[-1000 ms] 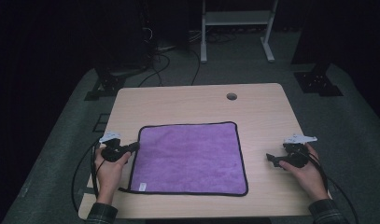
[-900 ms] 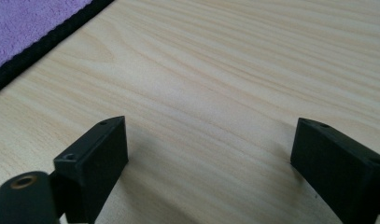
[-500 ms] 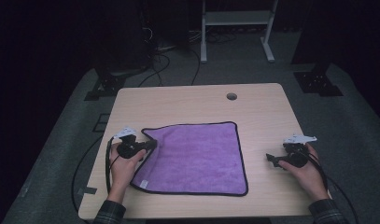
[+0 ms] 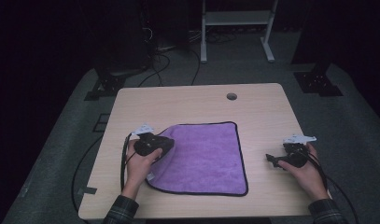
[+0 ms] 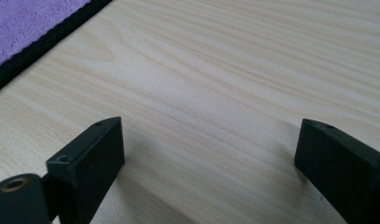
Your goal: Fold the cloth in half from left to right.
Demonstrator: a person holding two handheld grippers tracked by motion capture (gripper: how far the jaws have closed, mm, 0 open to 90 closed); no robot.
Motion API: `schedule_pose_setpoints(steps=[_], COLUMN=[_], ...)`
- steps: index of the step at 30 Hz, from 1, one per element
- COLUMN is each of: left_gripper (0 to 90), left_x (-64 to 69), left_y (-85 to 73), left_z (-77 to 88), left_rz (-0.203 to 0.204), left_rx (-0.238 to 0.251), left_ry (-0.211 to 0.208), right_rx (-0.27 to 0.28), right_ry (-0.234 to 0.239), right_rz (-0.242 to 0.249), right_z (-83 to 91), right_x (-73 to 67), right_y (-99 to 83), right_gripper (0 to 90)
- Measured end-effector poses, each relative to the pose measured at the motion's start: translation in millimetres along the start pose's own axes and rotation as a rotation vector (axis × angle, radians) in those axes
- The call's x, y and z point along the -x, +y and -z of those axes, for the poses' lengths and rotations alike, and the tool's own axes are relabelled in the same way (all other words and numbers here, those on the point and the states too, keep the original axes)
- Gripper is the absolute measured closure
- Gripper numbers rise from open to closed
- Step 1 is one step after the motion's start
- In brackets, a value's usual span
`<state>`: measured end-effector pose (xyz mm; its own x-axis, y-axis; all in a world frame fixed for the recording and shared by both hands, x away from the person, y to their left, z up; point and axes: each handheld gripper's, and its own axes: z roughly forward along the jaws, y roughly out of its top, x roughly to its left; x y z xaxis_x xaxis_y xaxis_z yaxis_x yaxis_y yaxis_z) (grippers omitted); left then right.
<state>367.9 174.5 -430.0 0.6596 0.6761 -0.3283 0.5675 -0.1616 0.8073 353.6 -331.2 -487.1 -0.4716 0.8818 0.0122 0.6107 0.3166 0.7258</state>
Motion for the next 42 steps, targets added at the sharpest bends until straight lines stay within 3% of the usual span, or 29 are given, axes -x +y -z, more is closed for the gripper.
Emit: schedule_pose_setpoints(steps=[15, 31, 42], left_gripper=[87.3, 87.3, 87.3], left_x=[27.7, 48.1, 66.8], left_y=[18.2, 32.0, 39.7], left_z=[-41.9, -76.6, -111.0], left_rz=[-0.063, -0.093, -0.107], left_rx=[-0.031, -0.043, -0.050], left_ry=[-0.082, -0.146, -0.209], right_rx=[-0.001, -0.001, -0.001], right_ry=[-0.001, -0.001, -0.001], right_rz=[-0.002, -0.002, -0.002], right_z=[0.0, 0.0, 0.0], right_x=[-0.3, -0.3, -0.3], right_y=[0.0, 0.0, 0.0], right_gripper=[7.2, 7.2, 7.2])
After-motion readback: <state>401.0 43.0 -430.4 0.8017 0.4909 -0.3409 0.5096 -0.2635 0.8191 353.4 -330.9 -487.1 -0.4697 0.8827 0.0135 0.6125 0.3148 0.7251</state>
